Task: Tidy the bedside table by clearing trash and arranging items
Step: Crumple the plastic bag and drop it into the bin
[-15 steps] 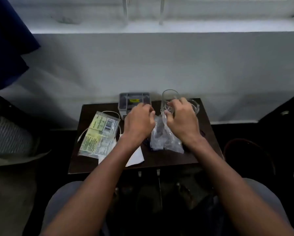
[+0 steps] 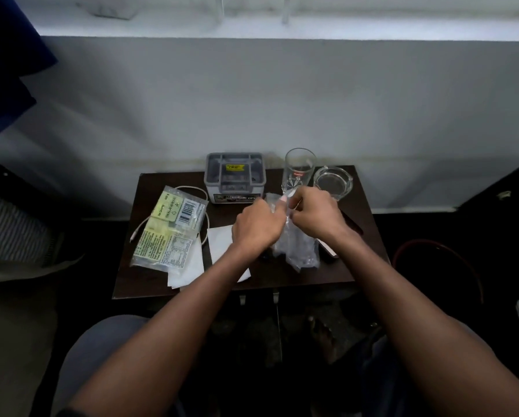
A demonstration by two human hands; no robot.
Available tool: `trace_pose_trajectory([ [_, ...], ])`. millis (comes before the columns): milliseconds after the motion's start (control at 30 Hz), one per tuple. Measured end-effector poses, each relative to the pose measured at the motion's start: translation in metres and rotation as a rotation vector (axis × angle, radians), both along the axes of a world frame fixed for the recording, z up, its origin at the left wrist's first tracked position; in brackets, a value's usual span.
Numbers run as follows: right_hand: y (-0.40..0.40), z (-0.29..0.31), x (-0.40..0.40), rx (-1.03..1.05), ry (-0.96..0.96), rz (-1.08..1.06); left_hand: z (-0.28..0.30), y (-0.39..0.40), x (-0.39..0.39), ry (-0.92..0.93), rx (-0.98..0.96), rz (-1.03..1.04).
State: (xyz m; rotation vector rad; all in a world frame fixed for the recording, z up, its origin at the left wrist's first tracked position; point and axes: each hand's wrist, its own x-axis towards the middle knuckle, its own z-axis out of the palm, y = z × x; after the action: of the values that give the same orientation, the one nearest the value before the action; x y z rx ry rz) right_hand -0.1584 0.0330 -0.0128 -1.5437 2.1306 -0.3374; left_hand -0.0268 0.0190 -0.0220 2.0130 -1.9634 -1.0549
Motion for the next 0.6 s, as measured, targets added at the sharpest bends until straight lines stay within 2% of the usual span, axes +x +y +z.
trace_pose_trajectory([
  [133,0.001,-0.006,-0.002,-0.037,-0.072,-0.021,-0.007,0.0,0.005,0.148,0.076,0.021],
  [267,0.001,-0.005,0.0,-0.111,-0.159,-0.05,-0.001,0.002,0.013,0.161,0.071,0.012],
  [433,0.001,0.012,0.003,-0.347,-0.089,-0.188,0.014,-0.012,0.034,0.211,0.007,0.063],
  [500,-0.001,0.016,0.005,-0.381,-0.089,-0.219,0.016,-0.02,0.049,0.275,-0.015,0.114],
  [533,-0.001,0.018,0.008,-0.348,-0.155,-0.238,0.017,-0.024,0.056,0.293,-0.024,0.132],
  [600,-0.003,0.018,0.017,-0.202,-0.458,-0.31,0.018,-0.029,0.069,0.305,-0.041,0.135],
])
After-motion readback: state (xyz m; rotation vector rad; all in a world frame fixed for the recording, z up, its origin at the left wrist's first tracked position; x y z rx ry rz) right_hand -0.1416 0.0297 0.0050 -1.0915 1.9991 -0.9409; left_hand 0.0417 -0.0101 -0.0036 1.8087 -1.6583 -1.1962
